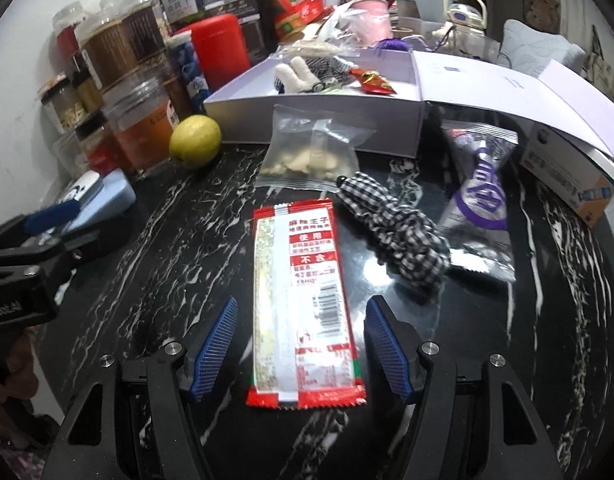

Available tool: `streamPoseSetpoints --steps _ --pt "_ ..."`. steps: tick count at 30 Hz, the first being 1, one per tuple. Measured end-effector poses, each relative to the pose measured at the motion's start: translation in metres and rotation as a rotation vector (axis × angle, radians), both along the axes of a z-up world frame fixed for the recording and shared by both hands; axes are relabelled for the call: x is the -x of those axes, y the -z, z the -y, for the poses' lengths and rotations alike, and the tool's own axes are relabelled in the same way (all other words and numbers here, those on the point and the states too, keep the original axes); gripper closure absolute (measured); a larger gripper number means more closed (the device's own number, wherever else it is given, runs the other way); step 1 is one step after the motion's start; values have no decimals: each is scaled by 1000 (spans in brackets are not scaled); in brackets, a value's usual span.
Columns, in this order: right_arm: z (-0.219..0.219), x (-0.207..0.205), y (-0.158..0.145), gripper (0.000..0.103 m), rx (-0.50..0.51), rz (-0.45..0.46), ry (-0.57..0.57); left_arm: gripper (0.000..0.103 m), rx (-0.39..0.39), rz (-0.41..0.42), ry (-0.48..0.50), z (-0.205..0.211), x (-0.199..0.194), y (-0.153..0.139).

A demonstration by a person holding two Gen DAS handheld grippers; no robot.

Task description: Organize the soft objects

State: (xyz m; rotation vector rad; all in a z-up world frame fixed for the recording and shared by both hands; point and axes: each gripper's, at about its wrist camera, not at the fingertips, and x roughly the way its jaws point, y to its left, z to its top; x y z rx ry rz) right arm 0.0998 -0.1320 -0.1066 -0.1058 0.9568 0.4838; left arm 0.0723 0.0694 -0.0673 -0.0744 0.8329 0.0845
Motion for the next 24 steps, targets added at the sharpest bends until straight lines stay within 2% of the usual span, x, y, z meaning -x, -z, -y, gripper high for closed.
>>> streamPoseSetpoints --steps 3,4,5,6,9,15,19,24 --pt "-8 -3 8 36 32 -23 5 1 7 -3 -7 -4 -1 1" --pt "-9 -2 8 39 36 -11 6 1 9 -7 -9 -5 -1 2" --pt "-10 0 10 51 45 -2 1 1 11 -9 -11 -6 -2 2" --pt "-11 1 10 55 44 8 -14 1 13 -3 -15 -7 -1 2" --pt "-12 4 11 55 -15 -29 -54 1 22 18 -7 -4 0 -2" --pt "-15 8 9 49 -51 -83 -51 1 45 1 31 8 -3 0" --pt "-1 17 -3 37 -40 -26 -30 1 55 -22 57 21 -9 6" --pt "28 16 -12 37 1 21 53 1 93 -57 103 43 -14 13"
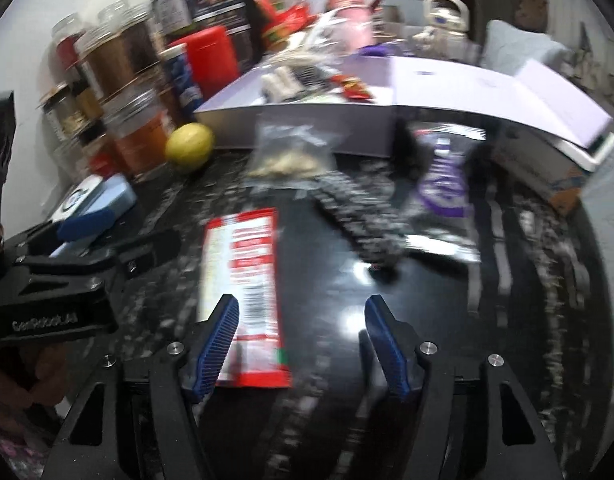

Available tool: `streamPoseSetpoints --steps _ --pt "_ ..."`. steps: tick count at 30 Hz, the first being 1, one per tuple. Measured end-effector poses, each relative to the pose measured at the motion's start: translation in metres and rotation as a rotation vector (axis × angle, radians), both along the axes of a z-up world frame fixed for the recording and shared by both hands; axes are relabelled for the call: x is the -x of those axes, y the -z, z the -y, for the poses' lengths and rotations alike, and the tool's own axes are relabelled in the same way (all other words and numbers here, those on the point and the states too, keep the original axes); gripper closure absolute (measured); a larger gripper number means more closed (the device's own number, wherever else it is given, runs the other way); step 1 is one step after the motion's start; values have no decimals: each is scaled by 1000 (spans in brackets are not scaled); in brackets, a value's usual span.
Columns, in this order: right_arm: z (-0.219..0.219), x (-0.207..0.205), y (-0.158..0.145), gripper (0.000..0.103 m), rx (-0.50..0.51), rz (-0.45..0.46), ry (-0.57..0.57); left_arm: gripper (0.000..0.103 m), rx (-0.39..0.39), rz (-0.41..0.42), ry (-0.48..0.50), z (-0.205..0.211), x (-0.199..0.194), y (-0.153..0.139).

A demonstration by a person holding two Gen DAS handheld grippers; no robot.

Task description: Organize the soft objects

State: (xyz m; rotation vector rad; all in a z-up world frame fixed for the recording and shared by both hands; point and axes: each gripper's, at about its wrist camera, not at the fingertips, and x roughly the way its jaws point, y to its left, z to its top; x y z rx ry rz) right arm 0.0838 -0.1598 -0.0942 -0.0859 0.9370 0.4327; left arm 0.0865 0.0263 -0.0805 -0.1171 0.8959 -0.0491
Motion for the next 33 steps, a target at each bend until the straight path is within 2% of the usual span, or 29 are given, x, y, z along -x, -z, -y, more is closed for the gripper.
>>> streamPoseSetpoints --steps 10,12,15,17,19,24,25,26,28,33 --pt "62 0 -5 37 -12 14 120 1 59 -91 38 46 -12 19" --pt "69 1 -6 37 -28 25 129 1 36 -95 39 52 -13 21" --pt "75 0 -6 37 -45 17 136 1 -43 -122 25 61 -15 27" --pt "76 -2 -5 37 -53 17 136 1 -48 -168 8 62 -14 36" --pt "76 -4 -4 37 -60 16 133 0 -116 -160 20 69 -13 39" --pt "71 -10 -5 37 -54 27 118 2 -94 -130 46 64 -10 40" --pt "70 -12 -5 37 -53 27 114 10 -68 -106 43 57 -9 37" --pt "68 -13 -6 37 -54 29 109 23 -53 -91 33 53 -7 35" --pt "65 -15 -7 37 -59 32 98 39 -62 -79 21 45 -7 33" --pt "52 -21 -5 37 -52 23 65 50 -40 -58 43 27 -7 31"
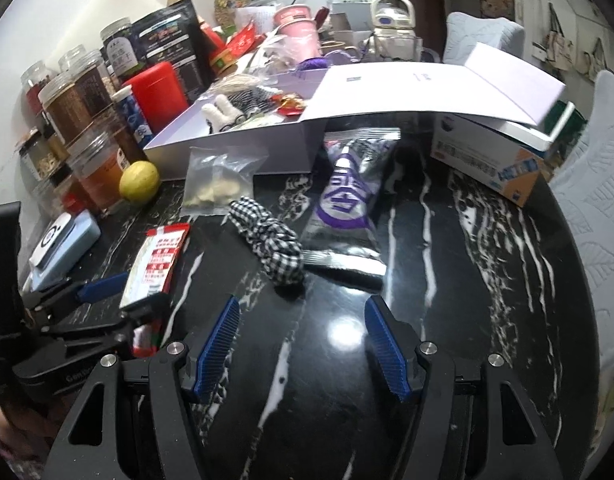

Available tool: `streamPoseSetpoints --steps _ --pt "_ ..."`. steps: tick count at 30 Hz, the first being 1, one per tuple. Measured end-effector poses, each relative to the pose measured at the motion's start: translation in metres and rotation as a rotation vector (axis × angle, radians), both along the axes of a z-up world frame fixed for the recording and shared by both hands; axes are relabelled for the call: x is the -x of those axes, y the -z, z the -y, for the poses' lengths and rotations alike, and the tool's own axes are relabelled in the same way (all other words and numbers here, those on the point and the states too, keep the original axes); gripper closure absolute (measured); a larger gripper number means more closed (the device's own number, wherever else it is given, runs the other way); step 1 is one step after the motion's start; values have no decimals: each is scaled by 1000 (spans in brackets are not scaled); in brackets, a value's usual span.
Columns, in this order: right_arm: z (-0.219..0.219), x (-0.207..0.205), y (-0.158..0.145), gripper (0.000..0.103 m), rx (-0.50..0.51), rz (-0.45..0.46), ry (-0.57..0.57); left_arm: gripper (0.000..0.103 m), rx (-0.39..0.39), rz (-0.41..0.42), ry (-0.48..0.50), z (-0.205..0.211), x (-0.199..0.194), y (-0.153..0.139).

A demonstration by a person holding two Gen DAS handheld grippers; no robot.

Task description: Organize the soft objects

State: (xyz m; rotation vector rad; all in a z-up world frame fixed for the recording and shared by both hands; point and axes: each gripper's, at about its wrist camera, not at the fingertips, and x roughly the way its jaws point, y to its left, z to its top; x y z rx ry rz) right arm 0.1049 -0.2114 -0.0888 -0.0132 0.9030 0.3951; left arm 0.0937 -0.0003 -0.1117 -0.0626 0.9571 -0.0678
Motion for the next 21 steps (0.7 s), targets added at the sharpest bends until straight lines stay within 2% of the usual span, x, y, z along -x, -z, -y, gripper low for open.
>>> streamPoseSetpoints --steps 8,10,13,18,20,21 --pt "-24 -14 5 38 28 20 -49 55 51 -7 14 -22 1 -8" --pt "-26 -21 11 43 46 4 -43 55 55 -6 -3 -26 4 -10" --pt "-28 -30 17 44 18 -25 -42 55 41 -8 -6 -30 6 -10" --pt "-36 -37 19 64 31 -24 -57 54 64 -34 -15 -37 7 -4" --pt "-38 -37 22 80 40 -38 -59 51 62 -36 -18 -36 6 -4" --pt "-38 -37 22 80 41 -40 -60 49 60 -35 -20 -35 6 -4"
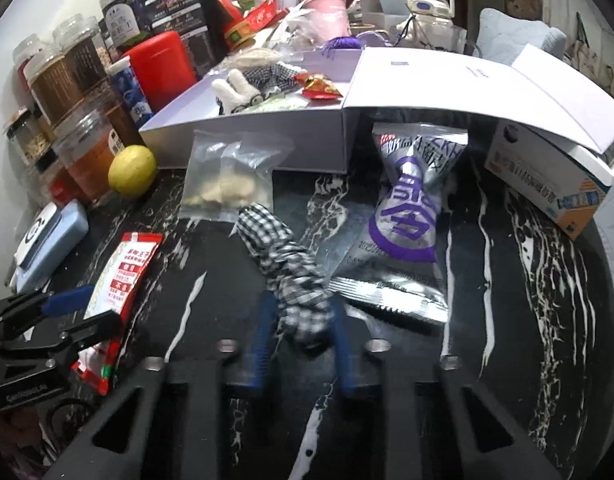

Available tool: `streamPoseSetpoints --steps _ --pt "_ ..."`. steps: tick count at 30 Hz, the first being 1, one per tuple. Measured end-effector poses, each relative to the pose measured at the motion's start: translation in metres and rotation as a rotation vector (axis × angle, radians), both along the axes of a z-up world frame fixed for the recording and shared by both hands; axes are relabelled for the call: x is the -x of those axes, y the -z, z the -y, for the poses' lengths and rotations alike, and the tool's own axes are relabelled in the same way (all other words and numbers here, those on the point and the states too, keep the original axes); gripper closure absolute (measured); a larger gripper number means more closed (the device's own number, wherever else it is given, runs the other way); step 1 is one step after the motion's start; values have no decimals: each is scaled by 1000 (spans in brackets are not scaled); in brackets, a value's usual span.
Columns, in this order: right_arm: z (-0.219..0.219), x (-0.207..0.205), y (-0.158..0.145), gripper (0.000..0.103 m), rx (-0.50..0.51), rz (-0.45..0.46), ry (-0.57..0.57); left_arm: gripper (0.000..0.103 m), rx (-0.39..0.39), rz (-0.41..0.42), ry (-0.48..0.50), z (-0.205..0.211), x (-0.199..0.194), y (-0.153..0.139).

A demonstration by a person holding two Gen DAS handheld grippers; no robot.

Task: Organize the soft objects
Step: 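Grasp the black-and-white checked scrunchie with the right gripper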

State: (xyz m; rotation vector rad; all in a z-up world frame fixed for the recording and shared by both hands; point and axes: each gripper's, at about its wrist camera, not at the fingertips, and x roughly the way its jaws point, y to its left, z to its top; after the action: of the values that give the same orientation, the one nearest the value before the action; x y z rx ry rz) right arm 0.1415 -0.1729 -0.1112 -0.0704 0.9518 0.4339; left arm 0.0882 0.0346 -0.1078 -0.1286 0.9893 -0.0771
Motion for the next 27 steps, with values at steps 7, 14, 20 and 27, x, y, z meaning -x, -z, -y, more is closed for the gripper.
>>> streamPoseSetpoints --steps 7,14,20,27 --pt "9 19 -3 82 10 -16 14 33 -76 -10 6 14 -4 2" --pt "32 49 -6 82 -6 -51 63 45 -55 20 -10 7 -3 1" --pt "27 71 -2 69 -10 -94 41 54 7 45 42 4 0 -1" --pt "15 64 -1 42 4 -68 14 54 52 34 143 16 17 -2"
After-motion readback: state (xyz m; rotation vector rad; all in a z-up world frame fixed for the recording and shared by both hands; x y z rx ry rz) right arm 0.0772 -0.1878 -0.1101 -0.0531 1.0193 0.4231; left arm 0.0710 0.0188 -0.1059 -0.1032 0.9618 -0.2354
